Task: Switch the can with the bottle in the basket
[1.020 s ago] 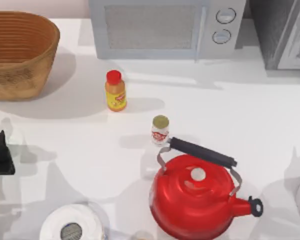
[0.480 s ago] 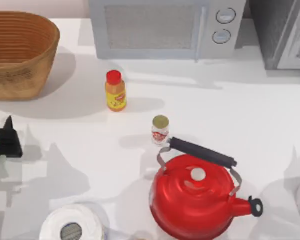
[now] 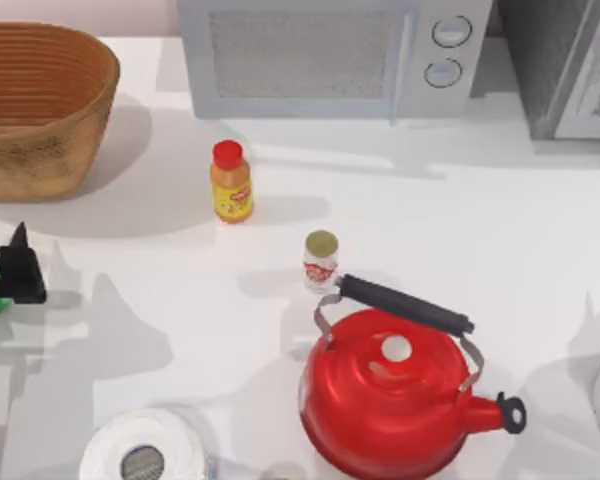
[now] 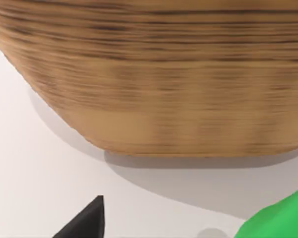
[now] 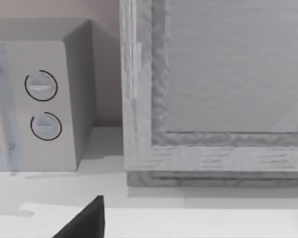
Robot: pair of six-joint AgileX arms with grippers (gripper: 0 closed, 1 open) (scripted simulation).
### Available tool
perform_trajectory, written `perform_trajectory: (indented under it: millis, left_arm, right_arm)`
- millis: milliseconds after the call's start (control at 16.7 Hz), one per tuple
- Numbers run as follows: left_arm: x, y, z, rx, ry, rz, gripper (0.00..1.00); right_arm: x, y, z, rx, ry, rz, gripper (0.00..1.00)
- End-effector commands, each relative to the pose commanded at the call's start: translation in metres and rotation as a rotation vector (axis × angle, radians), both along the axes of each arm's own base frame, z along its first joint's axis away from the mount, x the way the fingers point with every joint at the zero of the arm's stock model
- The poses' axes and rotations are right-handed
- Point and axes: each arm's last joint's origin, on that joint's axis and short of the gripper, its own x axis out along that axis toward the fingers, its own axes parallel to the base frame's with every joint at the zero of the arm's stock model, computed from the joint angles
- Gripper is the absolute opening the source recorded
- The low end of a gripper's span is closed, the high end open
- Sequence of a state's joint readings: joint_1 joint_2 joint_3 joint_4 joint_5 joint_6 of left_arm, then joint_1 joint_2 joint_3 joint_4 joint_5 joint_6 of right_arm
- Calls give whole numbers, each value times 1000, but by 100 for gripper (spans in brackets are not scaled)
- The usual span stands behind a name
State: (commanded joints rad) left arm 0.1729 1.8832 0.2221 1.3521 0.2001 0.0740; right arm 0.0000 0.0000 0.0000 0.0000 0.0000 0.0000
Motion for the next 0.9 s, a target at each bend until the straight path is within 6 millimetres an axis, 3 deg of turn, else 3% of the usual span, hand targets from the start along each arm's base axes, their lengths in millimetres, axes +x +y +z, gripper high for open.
perform_trajectory:
  millis: [780, 900]
  left_arm:
    - [0, 0, 0, 0, 0, 0, 2]
    - [0, 0, 0, 0, 0, 0, 0]
  right_arm:
    - [0, 0, 0, 0, 0, 0, 100]
    - [0, 0, 0, 0, 0, 0, 100]
